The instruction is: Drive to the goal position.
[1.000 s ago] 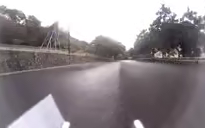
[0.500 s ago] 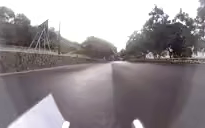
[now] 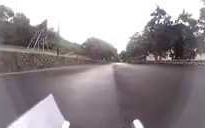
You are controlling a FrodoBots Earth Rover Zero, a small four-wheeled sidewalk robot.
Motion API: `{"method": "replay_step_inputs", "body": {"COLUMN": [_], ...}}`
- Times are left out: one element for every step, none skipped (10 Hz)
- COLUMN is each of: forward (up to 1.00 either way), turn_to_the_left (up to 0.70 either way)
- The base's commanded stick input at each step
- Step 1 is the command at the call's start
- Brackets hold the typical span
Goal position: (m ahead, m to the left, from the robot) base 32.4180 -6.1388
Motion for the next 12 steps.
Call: {"method": "replay_step_inputs", "body": {"forward": [1.0,1.0,1.0,1.0,1.0,1.0,1.0,1.0,1.0,1.0,1.0,1.0], "turn_to_the_left": [0.0,0.0,0.0,0.0,0.0,-0.1,-0.34,-0.4,-0.4,-0.4,-0.4,-0.4]}}
